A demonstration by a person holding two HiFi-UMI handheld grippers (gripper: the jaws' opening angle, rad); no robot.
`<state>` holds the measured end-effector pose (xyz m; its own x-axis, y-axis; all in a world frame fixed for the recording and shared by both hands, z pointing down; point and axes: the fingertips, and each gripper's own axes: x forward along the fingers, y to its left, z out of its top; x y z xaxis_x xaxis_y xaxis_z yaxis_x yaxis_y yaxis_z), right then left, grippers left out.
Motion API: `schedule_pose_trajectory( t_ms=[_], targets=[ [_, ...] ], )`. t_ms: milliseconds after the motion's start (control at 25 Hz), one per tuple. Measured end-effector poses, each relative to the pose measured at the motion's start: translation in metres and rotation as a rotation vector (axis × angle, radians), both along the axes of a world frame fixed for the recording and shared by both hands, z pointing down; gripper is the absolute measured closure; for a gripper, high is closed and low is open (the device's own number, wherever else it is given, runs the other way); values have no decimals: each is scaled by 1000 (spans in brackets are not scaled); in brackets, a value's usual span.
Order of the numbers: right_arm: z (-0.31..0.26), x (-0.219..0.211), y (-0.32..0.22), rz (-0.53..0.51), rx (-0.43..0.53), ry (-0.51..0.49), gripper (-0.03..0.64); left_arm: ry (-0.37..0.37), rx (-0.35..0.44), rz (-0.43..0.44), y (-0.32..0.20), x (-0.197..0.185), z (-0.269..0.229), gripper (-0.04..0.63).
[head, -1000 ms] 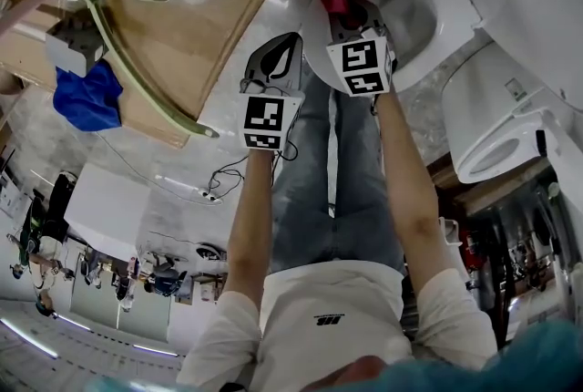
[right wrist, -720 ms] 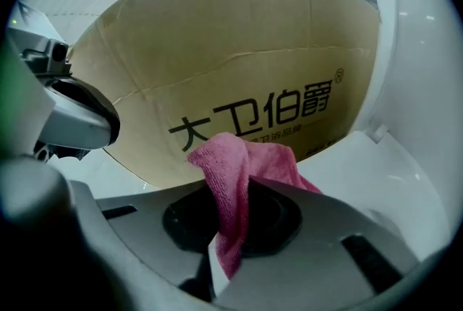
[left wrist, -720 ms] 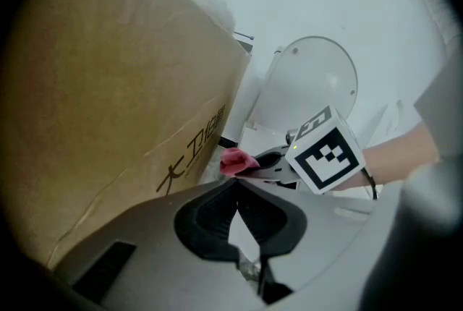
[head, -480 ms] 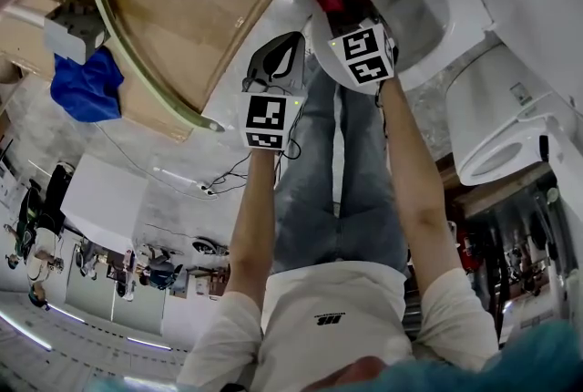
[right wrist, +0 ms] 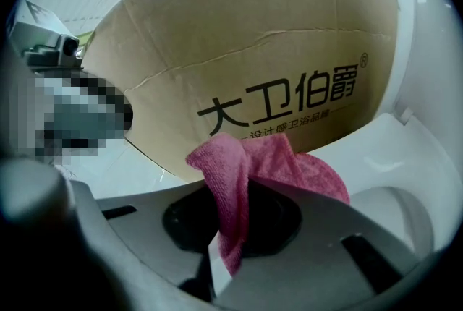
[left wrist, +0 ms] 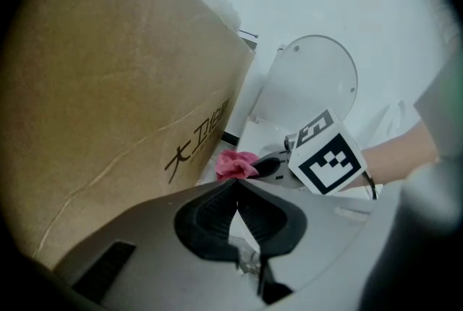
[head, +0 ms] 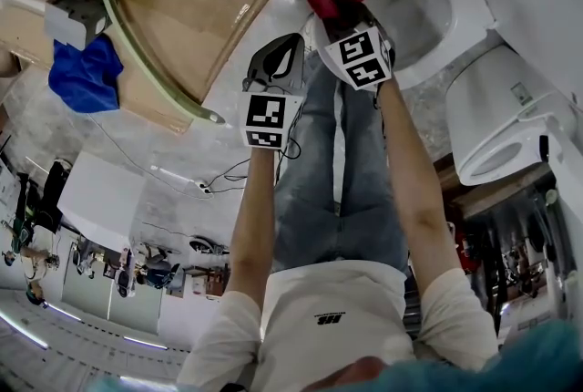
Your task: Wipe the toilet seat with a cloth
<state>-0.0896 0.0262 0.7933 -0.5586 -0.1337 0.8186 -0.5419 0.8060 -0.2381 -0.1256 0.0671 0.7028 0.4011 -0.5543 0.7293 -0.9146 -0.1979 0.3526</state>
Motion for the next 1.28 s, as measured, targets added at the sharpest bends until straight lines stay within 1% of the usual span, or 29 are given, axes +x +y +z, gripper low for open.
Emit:
schedule_pose_trajectory(
  t_ms=[240,880,1280],
  targets=[
    [0,-1,22,-20,-27,-17,595,-7,8,-4,5,-1,0,584],
    [1,7,80,-70,-74,-28,595,0,-19,2,33,9,4,584],
    [2,21,112,-99,-95,-39,595,-3,-33,-8,47,18,8,584]
  ],
)
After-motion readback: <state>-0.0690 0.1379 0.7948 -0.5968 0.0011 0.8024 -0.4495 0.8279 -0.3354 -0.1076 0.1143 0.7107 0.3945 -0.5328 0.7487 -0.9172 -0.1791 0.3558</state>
